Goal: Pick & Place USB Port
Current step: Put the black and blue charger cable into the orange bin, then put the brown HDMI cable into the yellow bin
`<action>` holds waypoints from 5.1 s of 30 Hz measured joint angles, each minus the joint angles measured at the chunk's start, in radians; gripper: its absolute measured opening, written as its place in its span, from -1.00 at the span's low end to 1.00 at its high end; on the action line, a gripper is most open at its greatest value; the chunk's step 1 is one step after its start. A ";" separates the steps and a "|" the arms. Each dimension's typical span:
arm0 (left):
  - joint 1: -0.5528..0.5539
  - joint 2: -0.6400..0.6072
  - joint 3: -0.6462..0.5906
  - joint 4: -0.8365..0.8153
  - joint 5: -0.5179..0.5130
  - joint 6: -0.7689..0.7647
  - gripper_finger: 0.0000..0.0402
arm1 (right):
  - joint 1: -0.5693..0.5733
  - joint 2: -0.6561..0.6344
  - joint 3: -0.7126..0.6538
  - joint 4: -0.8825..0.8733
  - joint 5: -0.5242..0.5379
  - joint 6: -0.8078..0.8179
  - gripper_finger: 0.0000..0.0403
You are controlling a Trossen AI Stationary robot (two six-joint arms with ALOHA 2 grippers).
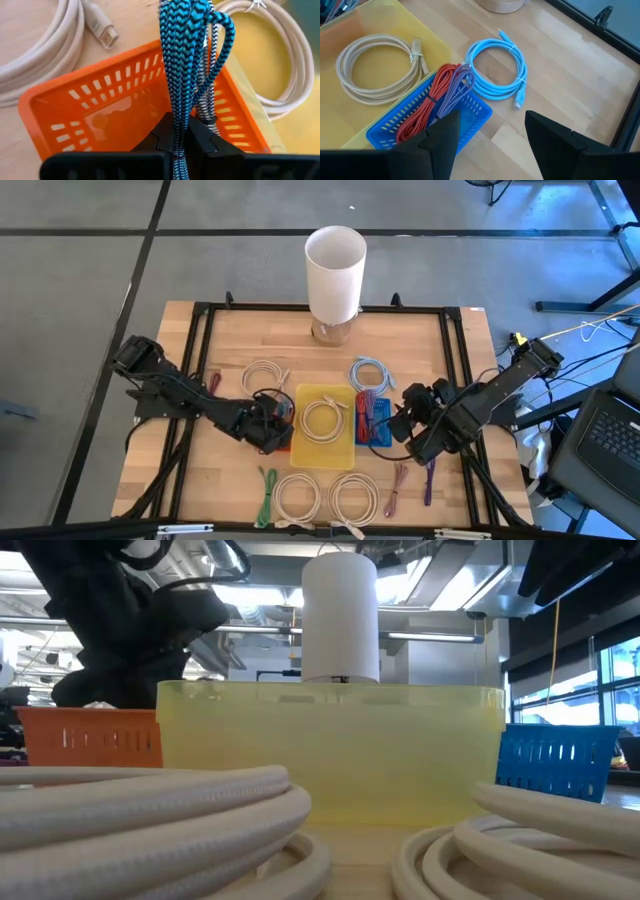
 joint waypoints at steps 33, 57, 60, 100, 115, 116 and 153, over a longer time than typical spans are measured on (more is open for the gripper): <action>-0.187 -0.307 -0.001 -0.011 -0.096 0.318 0.04 | 0.000 0.000 -0.094 0.032 -0.162 0.009 0.12; -0.131 -0.393 -0.001 -0.576 0.188 0.745 -0.09 | 0.000 0.000 -0.156 0.219 -0.117 -0.056 0.12; -0.078 -0.380 -0.001 -0.569 0.143 0.991 -0.09 | 0.000 0.000 -0.156 0.235 -0.099 -0.056 0.12; 0.624 -0.115 -0.060 -0.358 0.523 1.638 -0.27 | 0.000 0.000 -0.154 0.270 -0.122 -0.060 0.12; 0.633 -0.019 -0.057 -0.369 0.516 1.628 -0.93 | 0.000 0.000 -0.154 0.269 -0.130 -0.087 0.12; 0.635 -0.032 -0.060 -0.382 0.502 1.621 -0.94 | 0.000 0.000 -0.154 0.269 -0.130 -0.087 0.12; 0.101 0.172 0.656 -0.502 0.482 1.499 -0.95 | 0.000 0.000 -0.154 0.288 -0.119 -0.109 0.12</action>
